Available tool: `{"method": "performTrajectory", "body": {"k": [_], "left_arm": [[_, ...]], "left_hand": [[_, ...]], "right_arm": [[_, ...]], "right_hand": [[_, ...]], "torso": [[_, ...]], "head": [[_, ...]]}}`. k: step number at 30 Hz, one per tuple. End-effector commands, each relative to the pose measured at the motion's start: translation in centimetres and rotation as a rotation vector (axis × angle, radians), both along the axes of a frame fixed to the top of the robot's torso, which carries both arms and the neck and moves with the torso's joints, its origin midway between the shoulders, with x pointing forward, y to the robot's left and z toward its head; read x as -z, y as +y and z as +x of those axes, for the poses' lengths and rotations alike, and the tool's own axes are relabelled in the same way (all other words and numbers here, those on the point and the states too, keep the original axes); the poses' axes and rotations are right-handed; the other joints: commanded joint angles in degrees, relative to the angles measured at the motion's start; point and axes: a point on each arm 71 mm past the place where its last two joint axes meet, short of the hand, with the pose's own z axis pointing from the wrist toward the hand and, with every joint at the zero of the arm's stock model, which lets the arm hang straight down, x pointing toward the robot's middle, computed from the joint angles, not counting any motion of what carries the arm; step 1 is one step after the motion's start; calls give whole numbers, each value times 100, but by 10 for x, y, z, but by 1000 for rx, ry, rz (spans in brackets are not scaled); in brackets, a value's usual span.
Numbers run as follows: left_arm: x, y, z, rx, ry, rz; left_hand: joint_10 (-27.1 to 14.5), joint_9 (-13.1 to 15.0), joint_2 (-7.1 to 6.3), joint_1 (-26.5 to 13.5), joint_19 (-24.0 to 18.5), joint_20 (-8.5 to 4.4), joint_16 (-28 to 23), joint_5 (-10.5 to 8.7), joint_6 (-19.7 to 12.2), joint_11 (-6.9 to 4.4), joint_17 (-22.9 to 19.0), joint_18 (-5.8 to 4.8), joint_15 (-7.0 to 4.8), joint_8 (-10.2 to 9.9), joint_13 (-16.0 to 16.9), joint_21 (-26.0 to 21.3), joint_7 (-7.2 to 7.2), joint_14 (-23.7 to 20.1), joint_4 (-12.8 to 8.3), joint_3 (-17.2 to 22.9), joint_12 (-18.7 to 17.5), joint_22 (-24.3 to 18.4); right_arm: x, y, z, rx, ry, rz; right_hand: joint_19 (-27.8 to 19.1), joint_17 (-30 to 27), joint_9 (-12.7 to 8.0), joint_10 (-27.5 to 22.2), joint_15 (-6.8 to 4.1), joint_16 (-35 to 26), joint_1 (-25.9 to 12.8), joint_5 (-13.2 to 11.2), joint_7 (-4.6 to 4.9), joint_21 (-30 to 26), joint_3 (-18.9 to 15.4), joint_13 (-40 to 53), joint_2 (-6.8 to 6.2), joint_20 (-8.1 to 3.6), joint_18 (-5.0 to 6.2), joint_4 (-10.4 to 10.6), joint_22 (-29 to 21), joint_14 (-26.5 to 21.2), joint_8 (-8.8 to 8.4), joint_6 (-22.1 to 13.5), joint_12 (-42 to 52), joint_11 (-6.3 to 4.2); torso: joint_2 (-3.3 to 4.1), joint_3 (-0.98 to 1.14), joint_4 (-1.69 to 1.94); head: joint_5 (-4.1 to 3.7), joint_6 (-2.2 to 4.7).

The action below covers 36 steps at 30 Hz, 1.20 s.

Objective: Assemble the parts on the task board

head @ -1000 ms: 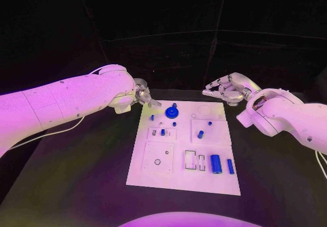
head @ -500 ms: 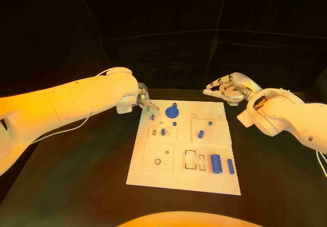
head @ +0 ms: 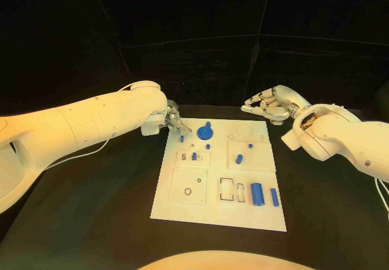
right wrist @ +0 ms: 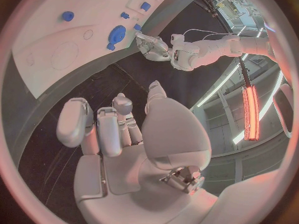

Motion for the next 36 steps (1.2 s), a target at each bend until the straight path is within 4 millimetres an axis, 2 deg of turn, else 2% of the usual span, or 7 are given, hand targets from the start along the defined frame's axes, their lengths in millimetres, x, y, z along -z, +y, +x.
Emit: {"method": "performTrajectory", "body": {"k": [1, 26, 32, 36], "left_arm": [[2, -2, -1, 22, 27, 2], [9, -4, -4, 34, 45, 33], [9, -5, -4, 38, 43, 28], [9, -5, -4, 46, 47, 26]], "left_hand": [[40, -19, 65, 71, 63, 26, 18, 5, 60, 12, 1509, -7, 36, -12, 7, 40, -5, 605, -18, -53, 43, 441], [38, -102, 317, 442, 55, 18, 18, 8, 137, 0, 1509, -4, 26, -25, -13, 31, -17, 605, -211, -31, 46, 442], [44, -122, 436, 595, 42, 12, 18, 7, 154, -7, 1509, 3, 20, -24, -10, 10, -24, 605, -316, 44, 55, 418], [40, -136, 454, 701, 35, 8, 18, 5, 162, -10, 1509, 6, 18, -24, -18, -2, -27, 605, -412, 73, 51, 407]], "right_arm": [[-1, 2, 0, -10, 2, 2], [-1, 3, 0, -14, 2, 2], [0, 4, 1, -14, 3, 2], [0, 4, 1, -14, 4, 2]], "right_hand": [[-33, 216, -2, -42, 39, -24, 5, 34, 10, -39, 13, -1, 25, 7, 116, -3, -7, 257, 24, -40, -6, 12], [-28, 218, -1, -32, 37, -23, 20, 64, 6, -38, 11, 4, 62, 5, 116, -3, -4, 259, 34, -35, 6, 9], [-30, 214, -1, -31, 36, -27, 24, 69, 6, -41, 11, 3, 70, 5, 116, -4, -8, 259, 35, -34, 7, 9], [-30, 214, -1, -31, 36, -27, 24, 69, 6, -41, 11, 3, 70, 5, 116, -4, -8, 259, 35, -34, 7, 9]], "torso": [[-3, 0, 4], [0, 2, -2], [-2, 1, -3], [-2, 0, 0]], "head": [[9, 0], [25, -19], [23, -30], [23, -35]]}}
